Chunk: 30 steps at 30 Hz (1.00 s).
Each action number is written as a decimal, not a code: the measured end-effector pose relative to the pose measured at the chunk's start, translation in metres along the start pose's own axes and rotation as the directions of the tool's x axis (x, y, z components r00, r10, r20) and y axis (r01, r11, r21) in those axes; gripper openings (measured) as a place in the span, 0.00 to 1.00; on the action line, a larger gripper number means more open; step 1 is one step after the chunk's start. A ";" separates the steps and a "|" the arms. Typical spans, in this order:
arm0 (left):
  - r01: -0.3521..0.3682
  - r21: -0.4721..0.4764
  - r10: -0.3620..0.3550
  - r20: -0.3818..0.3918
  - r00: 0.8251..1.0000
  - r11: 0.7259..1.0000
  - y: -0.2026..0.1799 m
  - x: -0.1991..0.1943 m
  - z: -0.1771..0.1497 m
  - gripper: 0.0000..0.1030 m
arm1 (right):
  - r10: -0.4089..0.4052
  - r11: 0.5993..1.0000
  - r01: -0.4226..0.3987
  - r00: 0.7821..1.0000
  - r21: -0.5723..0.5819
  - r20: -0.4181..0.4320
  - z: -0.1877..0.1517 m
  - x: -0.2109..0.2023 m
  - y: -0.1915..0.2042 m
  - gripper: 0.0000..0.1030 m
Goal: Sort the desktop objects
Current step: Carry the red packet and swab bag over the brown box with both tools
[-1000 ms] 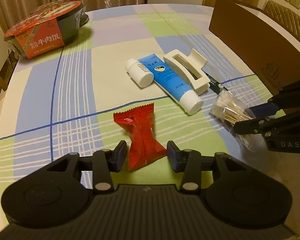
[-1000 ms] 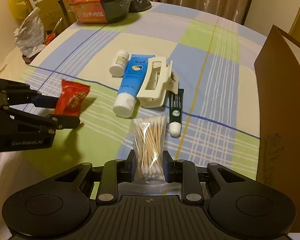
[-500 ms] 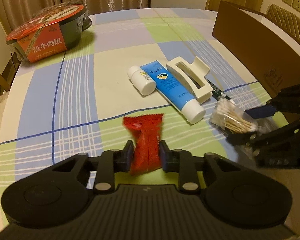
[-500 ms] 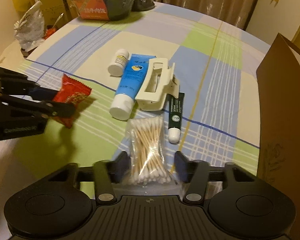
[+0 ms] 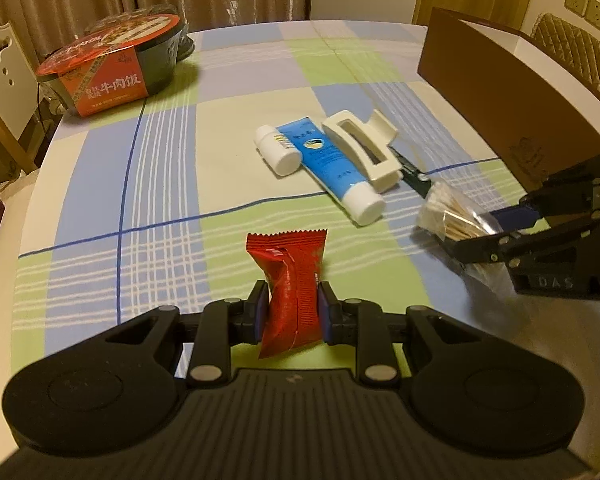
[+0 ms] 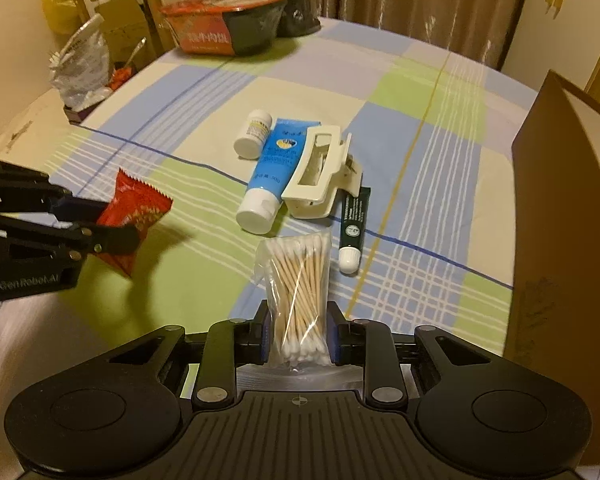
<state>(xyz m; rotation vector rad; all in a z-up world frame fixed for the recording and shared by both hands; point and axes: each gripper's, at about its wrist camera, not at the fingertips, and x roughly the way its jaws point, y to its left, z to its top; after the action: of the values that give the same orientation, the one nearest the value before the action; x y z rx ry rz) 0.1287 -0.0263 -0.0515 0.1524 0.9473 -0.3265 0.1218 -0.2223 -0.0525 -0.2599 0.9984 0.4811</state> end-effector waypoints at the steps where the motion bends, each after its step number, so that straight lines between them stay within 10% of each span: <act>1: 0.000 -0.001 0.000 0.002 1.000 1.000 -0.004 -0.003 -0.001 0.21 | 0.001 1.000 -0.001 1.000 -0.003 0.008 -0.001 -0.004 -0.001 0.25; 17: 0.001 0.026 -0.002 0.051 0.999 1.000 -0.080 -0.042 -0.008 0.21 | 0.067 0.998 -0.067 0.995 -0.004 0.068 -0.036 -0.076 -0.025 0.25; 30: 0.186 0.221 -0.204 0.059 0.977 0.957 -0.128 -0.050 -0.002 0.21 | -0.174 0.959 0.168 0.985 0.226 0.006 -0.090 -0.126 -0.055 0.25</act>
<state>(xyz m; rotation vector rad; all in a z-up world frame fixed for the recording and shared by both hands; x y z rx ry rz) 0.0572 -0.1355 -0.0102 0.2420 0.8463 -0.6145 0.0261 -0.3417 0.0073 -0.1342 0.9864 0.2105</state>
